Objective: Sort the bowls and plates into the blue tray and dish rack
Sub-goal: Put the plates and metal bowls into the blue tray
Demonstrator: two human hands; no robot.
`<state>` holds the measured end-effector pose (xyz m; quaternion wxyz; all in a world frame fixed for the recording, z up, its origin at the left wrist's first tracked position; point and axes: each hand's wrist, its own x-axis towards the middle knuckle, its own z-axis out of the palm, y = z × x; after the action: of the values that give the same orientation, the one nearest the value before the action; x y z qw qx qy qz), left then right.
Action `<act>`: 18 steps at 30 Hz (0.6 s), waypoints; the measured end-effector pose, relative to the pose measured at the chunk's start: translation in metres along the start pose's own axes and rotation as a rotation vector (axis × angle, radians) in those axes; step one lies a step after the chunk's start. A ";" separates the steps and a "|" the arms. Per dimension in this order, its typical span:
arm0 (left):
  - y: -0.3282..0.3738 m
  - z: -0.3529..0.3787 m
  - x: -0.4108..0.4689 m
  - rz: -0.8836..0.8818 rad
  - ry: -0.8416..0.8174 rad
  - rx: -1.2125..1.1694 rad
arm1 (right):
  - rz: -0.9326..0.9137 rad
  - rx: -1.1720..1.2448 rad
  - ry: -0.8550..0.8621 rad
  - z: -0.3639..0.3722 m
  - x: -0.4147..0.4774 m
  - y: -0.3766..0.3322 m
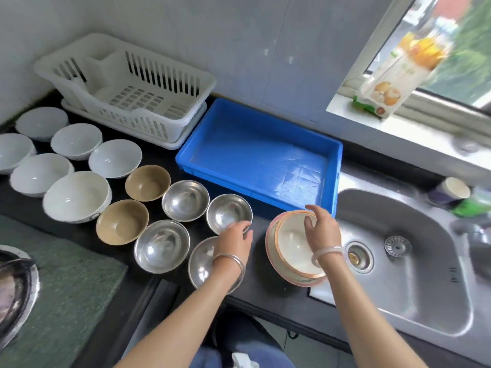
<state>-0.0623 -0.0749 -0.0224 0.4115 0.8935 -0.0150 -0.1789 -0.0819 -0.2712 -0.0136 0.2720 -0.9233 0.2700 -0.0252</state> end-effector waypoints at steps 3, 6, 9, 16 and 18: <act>0.020 0.021 0.004 0.040 -0.134 0.026 | 0.118 -0.022 -0.018 -0.012 -0.012 0.037; 0.028 0.039 0.006 0.047 -0.188 0.056 | 0.287 0.073 -0.058 -0.015 -0.023 0.061; 0.030 0.050 0.006 -0.001 -0.204 0.057 | 0.353 0.175 -0.036 -0.012 -0.030 0.072; 0.029 0.056 0.008 -0.029 -0.140 0.020 | 0.388 0.181 0.002 -0.007 -0.035 0.067; 0.028 0.052 0.011 -0.017 -0.119 0.033 | 0.380 0.183 -0.001 -0.004 -0.038 0.062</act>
<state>-0.0655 -0.1333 -0.0357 0.3934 0.8882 -0.0349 -0.2349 -0.1447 -0.2977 -0.0384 0.3549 -0.8272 0.4356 0.0028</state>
